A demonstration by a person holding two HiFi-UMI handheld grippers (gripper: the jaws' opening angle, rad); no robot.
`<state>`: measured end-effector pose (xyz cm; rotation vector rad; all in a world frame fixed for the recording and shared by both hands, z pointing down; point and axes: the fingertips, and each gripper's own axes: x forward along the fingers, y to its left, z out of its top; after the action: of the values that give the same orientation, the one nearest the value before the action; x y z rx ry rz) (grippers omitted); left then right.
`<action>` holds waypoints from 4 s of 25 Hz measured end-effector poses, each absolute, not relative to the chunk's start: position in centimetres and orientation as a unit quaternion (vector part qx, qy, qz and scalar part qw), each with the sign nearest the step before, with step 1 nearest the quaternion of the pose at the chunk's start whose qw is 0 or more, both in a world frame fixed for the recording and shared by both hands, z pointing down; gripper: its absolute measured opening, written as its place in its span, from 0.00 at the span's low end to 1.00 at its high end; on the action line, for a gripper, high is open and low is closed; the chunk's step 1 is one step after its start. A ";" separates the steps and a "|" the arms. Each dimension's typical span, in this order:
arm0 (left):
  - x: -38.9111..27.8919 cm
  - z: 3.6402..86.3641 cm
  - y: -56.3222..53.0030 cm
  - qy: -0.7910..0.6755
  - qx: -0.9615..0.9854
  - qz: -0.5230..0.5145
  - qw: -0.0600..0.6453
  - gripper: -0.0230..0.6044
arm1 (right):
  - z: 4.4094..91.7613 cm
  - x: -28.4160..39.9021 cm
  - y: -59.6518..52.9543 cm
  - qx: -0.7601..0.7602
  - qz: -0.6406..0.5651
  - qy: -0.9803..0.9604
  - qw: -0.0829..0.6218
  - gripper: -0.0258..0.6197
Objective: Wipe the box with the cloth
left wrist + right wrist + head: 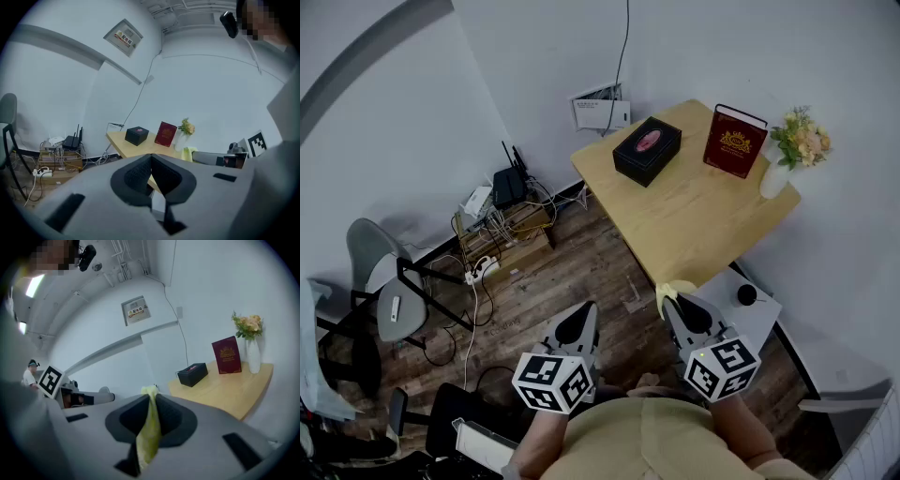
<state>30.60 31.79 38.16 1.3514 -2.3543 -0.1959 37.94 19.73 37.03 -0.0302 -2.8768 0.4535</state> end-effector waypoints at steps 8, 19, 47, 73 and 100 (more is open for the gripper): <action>31.2 38.1 31.1 -0.848 0.483 -0.062 0.210 0.06 | 37.0 38.0 19.2 -0.016 0.154 -0.982 0.111 0.13; 27.9 38.4 30.7 -0.850 0.478 -0.070 0.208 0.06 | 37.5 35.2 19.6 -0.026 0.155 -0.980 0.120 0.13; 10.3 39.7 31.7 -0.799 0.555 -0.038 0.229 0.06 | 37.2 15.1 21.3 0.021 0.161 -0.978 0.130 0.13; 7.2 39.9 17.4 -0.744 0.626 -0.005 0.233 0.06 | 36.6 11.1 10.2 0.043 0.166 -0.979 0.111 0.13; -1.9 40.2 4.3 -0.659 0.716 0.056 0.223 0.06 | 37.1 8.3 -2.8 0.223 0.191 -0.951 0.096 0.13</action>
<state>-1.86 4.31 40.18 1.9761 -1.8210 0.1545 8.26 -2.80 37.10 0.6603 -2.8173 0.5668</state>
